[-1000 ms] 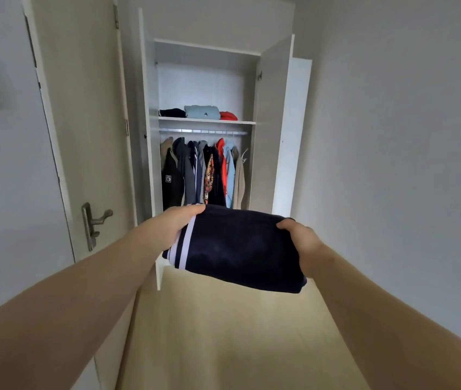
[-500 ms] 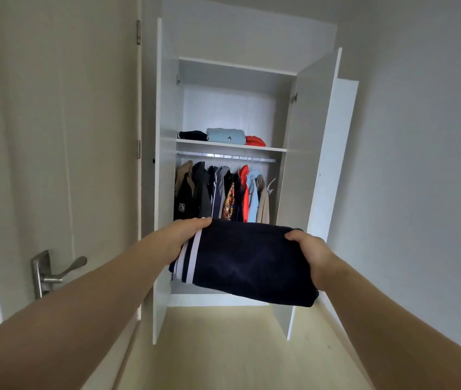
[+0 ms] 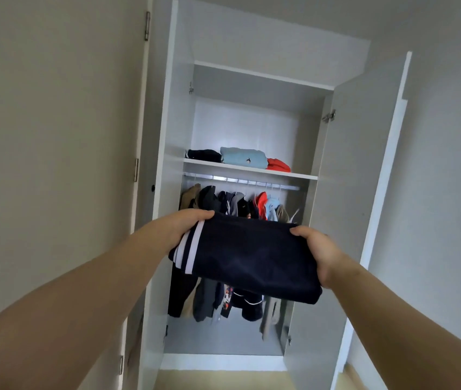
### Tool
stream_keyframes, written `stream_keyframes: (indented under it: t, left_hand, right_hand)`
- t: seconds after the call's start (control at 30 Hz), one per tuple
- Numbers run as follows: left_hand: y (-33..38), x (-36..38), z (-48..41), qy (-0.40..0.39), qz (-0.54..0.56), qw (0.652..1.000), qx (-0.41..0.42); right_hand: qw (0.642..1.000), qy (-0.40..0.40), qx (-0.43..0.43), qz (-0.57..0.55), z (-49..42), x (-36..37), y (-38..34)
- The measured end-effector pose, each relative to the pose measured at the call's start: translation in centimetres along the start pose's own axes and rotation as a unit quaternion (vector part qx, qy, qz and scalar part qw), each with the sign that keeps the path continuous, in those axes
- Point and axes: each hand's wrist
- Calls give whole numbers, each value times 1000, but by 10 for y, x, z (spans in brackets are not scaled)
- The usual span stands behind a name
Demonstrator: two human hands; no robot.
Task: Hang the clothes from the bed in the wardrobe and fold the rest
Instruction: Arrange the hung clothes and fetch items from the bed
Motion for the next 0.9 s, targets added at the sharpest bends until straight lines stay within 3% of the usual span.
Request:
stream_keyframes:
  t: [0.2, 0.37, 0.9]
  left_hand:
    - [60, -23, -94, -21, 20, 999, 20]
    - [96, -28, -167, -37, 56, 996, 64]
    - [260, -26, -408, 7, 124, 972, 201]
  right_hand:
    - [998, -8, -19, -52, -109, 28, 6]
    - [987, -83, 28, -134, -196, 29, 18]
    - [959, -183, -73, -204, -517, 63, -5]
Point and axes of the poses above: each hand's wrist, its own z-axis away from the middle knuckle, its own x-axis out of the palm, y = z × x, and after that the axes turned 12 degrees about -x, right-handed
